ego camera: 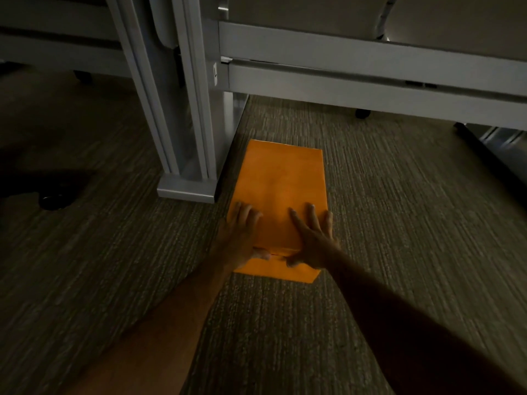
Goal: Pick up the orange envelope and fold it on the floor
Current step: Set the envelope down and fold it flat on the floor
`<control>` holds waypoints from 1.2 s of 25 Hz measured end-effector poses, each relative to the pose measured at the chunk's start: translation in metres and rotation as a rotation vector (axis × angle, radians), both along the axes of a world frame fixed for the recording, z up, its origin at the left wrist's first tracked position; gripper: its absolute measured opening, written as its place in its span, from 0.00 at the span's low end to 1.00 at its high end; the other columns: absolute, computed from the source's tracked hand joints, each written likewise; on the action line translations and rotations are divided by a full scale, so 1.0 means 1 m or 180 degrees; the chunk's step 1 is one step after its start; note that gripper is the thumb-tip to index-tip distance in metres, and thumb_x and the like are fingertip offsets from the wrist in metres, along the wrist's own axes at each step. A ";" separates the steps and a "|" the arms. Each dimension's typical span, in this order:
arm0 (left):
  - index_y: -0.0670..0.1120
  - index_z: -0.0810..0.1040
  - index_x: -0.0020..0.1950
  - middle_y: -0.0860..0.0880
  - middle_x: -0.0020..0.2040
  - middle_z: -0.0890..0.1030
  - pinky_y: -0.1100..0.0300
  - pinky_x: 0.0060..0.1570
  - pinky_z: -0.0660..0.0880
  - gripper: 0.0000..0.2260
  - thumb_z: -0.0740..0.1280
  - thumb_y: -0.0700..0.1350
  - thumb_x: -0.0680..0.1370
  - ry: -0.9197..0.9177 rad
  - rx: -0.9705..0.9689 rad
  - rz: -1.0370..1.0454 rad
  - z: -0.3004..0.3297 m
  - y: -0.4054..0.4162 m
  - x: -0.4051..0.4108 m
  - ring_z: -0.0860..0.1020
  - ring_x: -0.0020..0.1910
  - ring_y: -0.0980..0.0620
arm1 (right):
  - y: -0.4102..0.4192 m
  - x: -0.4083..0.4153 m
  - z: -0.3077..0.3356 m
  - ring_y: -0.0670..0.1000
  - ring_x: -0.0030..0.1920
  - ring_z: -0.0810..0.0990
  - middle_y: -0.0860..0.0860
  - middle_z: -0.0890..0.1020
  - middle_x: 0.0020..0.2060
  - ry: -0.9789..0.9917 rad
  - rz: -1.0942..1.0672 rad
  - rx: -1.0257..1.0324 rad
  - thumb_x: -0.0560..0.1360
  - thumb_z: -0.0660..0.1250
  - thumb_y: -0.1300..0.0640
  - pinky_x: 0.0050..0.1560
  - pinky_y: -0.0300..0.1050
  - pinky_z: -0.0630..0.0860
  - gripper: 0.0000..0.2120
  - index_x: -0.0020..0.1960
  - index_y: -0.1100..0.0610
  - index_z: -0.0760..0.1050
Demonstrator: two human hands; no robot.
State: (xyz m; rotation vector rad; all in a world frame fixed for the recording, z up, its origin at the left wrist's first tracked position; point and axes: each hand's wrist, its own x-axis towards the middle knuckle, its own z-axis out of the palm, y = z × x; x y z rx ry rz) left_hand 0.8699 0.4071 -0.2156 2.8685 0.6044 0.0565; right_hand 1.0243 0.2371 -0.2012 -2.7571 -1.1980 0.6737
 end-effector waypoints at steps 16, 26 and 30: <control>0.51 0.74 0.71 0.48 0.78 0.62 0.57 0.69 0.64 0.20 0.66 0.40 0.80 -0.1455 -0.1858 0.0999 0.016 -0.023 -0.021 0.60 0.77 0.47 | -0.035 -0.023 -0.026 0.62 0.71 0.67 0.52 0.53 0.79 0.1063 -0.1675 0.2342 0.69 0.70 0.33 0.57 0.61 0.78 0.40 0.77 0.36 0.56; 0.54 0.58 0.81 0.44 0.77 0.67 0.42 0.69 0.70 0.35 0.72 0.46 0.77 -0.1835 -0.3467 0.2402 0.008 -0.028 -0.020 0.69 0.72 0.41 | -0.039 -0.019 -0.017 0.66 0.68 0.71 0.57 0.58 0.79 0.1682 -0.1663 0.1748 0.58 0.73 0.24 0.51 0.58 0.79 0.60 0.74 0.28 0.34; 0.54 0.56 0.81 0.44 0.77 0.66 0.41 0.69 0.69 0.35 0.71 0.47 0.78 -0.1822 -0.3410 0.2333 0.011 -0.028 -0.021 0.69 0.72 0.41 | -0.039 -0.014 -0.020 0.69 0.65 0.72 0.56 0.55 0.80 0.1611 -0.1574 0.1582 0.58 0.74 0.26 0.35 0.57 0.83 0.60 0.72 0.26 0.31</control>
